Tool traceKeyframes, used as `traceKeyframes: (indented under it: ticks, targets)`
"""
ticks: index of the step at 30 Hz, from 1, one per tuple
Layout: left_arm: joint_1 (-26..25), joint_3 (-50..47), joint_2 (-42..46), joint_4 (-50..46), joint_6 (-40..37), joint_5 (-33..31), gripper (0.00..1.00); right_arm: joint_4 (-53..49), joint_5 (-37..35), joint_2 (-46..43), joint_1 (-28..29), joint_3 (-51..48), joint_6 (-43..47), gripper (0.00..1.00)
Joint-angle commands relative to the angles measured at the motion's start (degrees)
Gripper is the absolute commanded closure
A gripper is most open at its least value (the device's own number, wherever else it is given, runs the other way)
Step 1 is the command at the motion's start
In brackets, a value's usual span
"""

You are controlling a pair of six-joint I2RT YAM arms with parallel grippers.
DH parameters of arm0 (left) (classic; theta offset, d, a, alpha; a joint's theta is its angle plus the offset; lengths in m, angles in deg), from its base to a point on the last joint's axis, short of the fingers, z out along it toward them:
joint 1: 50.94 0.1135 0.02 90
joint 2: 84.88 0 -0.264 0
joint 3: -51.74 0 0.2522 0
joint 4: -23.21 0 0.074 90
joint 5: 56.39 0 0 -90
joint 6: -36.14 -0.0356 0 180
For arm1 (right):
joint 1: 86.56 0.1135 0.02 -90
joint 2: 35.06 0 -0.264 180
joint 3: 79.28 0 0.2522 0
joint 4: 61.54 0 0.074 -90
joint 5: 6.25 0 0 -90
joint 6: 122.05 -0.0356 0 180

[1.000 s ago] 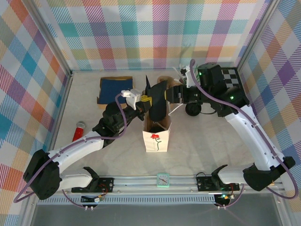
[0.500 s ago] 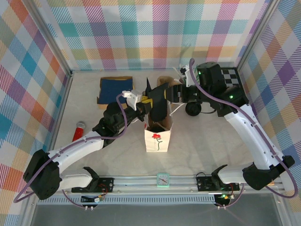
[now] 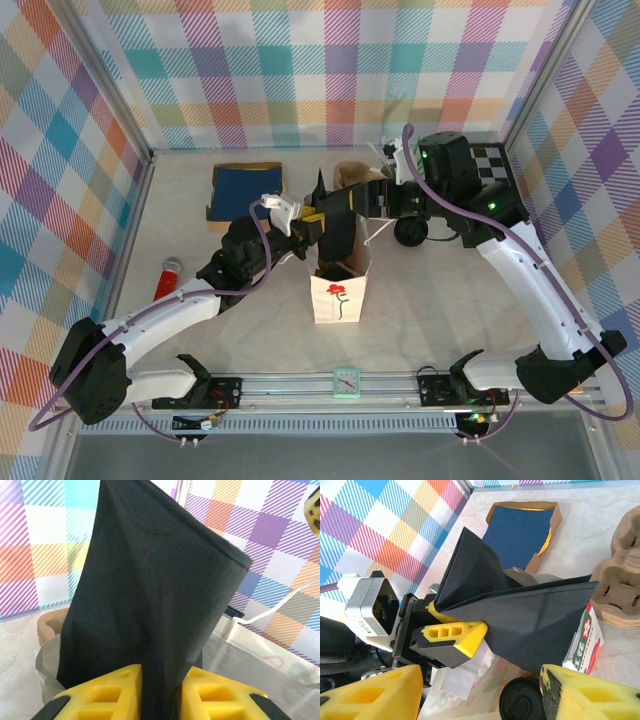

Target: Pack the takeout coffee

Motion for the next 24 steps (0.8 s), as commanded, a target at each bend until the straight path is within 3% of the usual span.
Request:
traceKeyframes:
  ticks: [1, 24]
  targets:
    - [-1.0, 1.4, 1.1, -1.3, 0.2, 0.2, 0.75, 0.3, -0.3, 0.0, 0.5, 0.2, 0.9, 0.36]
    - [-0.9, 1.7, 2.0, -3.3, 0.5, -0.2, 0.62, 0.4, -0.2, 0.3, 0.5, -0.2, 0.8, 0.36]
